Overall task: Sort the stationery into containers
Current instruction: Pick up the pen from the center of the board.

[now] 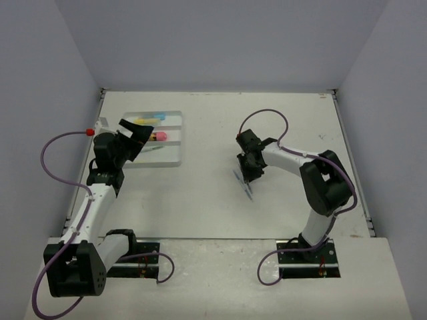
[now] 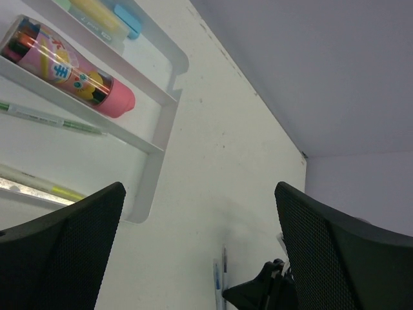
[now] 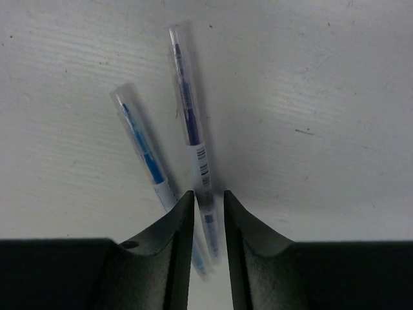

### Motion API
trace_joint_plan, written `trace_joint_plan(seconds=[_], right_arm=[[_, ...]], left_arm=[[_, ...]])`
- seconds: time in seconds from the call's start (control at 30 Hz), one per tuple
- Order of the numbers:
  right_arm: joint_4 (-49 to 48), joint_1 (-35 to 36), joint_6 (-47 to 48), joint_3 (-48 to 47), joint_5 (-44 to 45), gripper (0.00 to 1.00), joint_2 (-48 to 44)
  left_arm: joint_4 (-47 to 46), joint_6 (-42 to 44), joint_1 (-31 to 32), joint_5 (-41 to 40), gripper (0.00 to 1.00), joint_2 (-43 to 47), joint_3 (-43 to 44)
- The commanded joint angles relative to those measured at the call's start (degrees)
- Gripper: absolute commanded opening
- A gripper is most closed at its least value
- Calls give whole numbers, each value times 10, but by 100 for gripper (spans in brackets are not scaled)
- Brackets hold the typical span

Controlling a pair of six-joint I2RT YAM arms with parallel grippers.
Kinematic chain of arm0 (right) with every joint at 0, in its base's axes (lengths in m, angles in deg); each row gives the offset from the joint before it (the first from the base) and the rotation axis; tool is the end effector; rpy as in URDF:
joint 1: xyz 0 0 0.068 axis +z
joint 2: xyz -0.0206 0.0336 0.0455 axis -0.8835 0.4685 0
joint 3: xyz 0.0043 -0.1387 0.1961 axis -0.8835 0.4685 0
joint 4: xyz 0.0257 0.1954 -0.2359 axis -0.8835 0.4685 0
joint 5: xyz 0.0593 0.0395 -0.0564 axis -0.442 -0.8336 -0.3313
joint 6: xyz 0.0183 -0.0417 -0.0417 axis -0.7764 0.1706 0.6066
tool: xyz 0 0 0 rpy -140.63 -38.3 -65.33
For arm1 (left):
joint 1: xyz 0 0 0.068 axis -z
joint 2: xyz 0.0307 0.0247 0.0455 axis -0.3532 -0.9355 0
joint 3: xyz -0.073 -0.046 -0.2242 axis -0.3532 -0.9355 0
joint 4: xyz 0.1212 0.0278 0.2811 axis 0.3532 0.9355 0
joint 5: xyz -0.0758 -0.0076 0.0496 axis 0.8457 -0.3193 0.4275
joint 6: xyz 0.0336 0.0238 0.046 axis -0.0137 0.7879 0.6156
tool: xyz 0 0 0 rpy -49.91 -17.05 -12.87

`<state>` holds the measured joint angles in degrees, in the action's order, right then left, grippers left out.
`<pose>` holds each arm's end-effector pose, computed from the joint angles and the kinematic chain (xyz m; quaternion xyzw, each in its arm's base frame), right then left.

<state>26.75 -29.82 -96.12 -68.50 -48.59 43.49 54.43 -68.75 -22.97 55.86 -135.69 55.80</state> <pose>0.3144 0.1971 0.0881 -0.1013 0.9829 0.0569 0.1426 0.3091 0.0053 0.2186 -0.3675 0.7252 -0.3246 0.4834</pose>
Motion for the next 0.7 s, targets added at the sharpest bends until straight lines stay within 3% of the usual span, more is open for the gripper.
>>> trace_joint_plan(seconds=[0.0, 0.1, 0.23, 0.33, 0.4, 0.43, 0.5, 0.57, 0.67], right_arm=[[47, 4, 17, -49, 9, 19, 52], [60, 1, 22, -62, 11, 12, 83], [66, -1, 5, -74, 69, 1, 52], [35, 13, -7, -62, 115, 0, -39], [-17, 43, 3, -35, 133, 0, -125], [-50, 61, 27, -17, 99, 0, -168], [-139, 54, 56, 34, -125, 0, -256], [-212, 43, 56, 82, -282, 0, -317], [-288, 42, 45, 119, -450, 0, -366]], left_arm=[[-14, 56, -4, 58, 100, 34, -10], [-23, 82, -3, 74, 100, 31, -14], [-50, 109, 19, 161, 100, -1, -11], [-100, 131, 94, 208, 100, -17, -10], [-189, 132, 148, 281, 100, -36, -17], [-288, 121, 171, 337, 100, -50, -28], [-389, 85, 194, 422, 100, -78, -52], [-508, 61, 228, 458, 100, -86, -70], [-590, 69, 283, 450, 100, -74, -100]])
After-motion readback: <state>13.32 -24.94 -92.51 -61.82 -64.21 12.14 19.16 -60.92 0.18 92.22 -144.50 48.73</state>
